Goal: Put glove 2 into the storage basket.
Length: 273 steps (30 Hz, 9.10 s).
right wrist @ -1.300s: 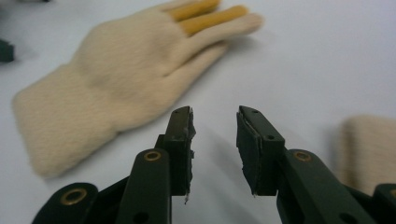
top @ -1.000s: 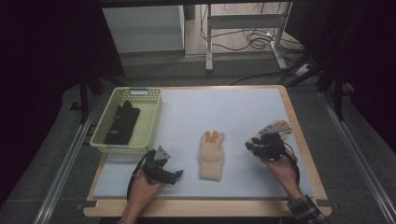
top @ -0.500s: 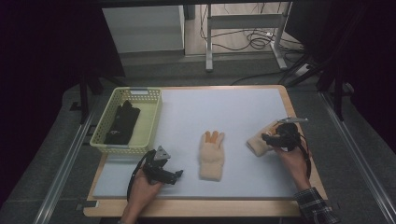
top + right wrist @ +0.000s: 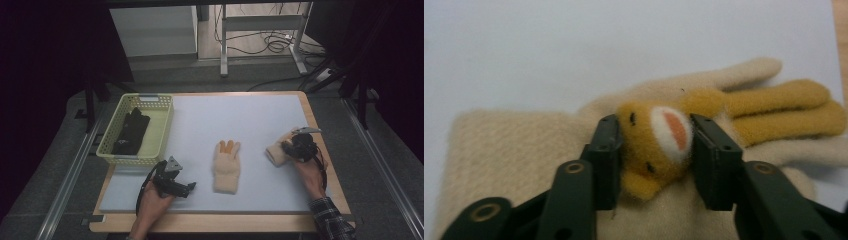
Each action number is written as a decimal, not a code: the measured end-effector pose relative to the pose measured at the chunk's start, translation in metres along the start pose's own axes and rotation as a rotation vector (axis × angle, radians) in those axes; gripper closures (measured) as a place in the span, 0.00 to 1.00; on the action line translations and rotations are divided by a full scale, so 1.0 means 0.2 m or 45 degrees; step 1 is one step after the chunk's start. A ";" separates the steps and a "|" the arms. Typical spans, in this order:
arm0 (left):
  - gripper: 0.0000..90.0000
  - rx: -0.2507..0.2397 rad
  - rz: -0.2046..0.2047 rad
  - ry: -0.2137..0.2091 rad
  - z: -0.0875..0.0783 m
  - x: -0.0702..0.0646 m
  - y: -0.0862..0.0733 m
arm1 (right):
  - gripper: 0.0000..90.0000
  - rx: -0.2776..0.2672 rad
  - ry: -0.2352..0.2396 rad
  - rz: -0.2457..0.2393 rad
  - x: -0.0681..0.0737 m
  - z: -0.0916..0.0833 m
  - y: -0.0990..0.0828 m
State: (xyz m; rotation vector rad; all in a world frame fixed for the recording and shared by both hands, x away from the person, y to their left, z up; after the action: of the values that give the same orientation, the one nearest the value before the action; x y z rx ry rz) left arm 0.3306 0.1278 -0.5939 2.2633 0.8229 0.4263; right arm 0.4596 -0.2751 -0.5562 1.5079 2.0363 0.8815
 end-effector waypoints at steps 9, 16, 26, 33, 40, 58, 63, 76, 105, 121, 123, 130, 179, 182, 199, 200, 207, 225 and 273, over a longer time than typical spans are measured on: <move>0.02 0.000 0.000 -0.001 0.00 0.00 0.00 | 0.68 -0.079 0.085 -0.016 0.03 -0.12 0.04; 0.02 0.000 -0.001 -0.001 0.00 0.00 0.00 | 0.68 -0.122 0.172 -0.086 0.12 -0.24 0.08; 0.02 -0.001 0.001 -0.001 0.00 0.00 0.00 | 0.68 -0.153 0.363 -0.186 0.36 -0.38 0.14; 0.02 -0.001 0.001 0.000 0.00 0.00 0.00 | 0.68 -0.154 0.499 -0.286 0.56 -0.45 0.16; 0.02 0.000 0.001 0.000 0.00 0.00 0.00 | 0.67 -0.114 0.621 -0.405 0.79 -0.45 0.16; 0.02 0.000 0.000 -0.001 0.00 0.00 0.00 | 0.49 0.098 0.669 -0.565 1.09 -0.13 -0.02; 0.02 -0.002 0.000 -0.001 0.00 0.00 0.00 | 0.39 0.082 0.678 -0.537 1.09 -0.15 -0.01; 0.02 0.001 0.003 -0.001 0.00 0.00 0.00 | 0.65 0.000 0.603 -0.393 0.83 -0.24 0.05; 0.02 0.001 0.001 -0.001 0.00 0.00 0.00 | 0.98 0.064 0.654 -0.420 0.78 -0.25 -0.30; 0.02 -0.001 -0.001 -0.002 0.00 0.00 0.00 | 0.98 0.092 0.717 -0.435 0.89 -0.22 -0.34; 0.03 -0.005 -0.006 -0.002 0.00 0.00 0.00 | 0.98 0.090 0.718 -0.435 0.90 -0.21 -0.34; 0.05 0.001 -0.008 0.017 -0.02 0.00 -0.01 | 0.98 0.086 0.735 -0.435 0.95 -0.19 -0.32; 0.06 -0.006 -0.026 0.011 -0.07 0.04 -0.08 | 0.25 -0.059 0.557 -0.414 0.86 -0.20 -0.16; 0.06 -0.006 -0.026 0.011 -0.07 0.04 -0.08 | 0.21 -0.055 0.534 -0.405 0.82 -0.22 -0.17; 0.05 -0.002 -0.022 0.015 -0.07 0.04 -0.08 | 0.08 -0.001 0.311 -0.269 0.40 -0.25 -0.29; 0.05 -0.002 -0.022 0.016 -0.07 0.04 -0.08 | 0.08 0.000 0.302 -0.263 0.38 -0.24 -0.30; 0.04 0.004 -0.012 0.026 -0.07 0.03 -0.07 | 0.07 0.032 0.314 -0.144 0.28 -0.23 -0.34; 0.01 0.001 0.044 -0.008 -0.11 -0.03 0.04 | 0.06 0.027 0.273 -0.181 0.29 -0.22 -0.34; 0.00 0.206 0.047 -0.063 0.34 -0.10 0.44 | 0.07 0.027 0.277 -0.179 0.29 -0.23 -0.35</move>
State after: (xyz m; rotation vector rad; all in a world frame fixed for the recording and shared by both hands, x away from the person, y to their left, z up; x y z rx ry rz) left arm 0.3878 0.0322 -0.5825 2.4315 0.8173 0.3290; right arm 0.3655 -0.2434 -0.5739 1.3089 2.2810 1.0069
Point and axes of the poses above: each handheld gripper's, and its own axes: z roughly forward along the jaws, y roughly out of its top, x roughly to its left, the point moved 6 cm from there along z, roughly forward along the jaws, and after that the axes turned 9 degrees about z, right-handed, at the moved point
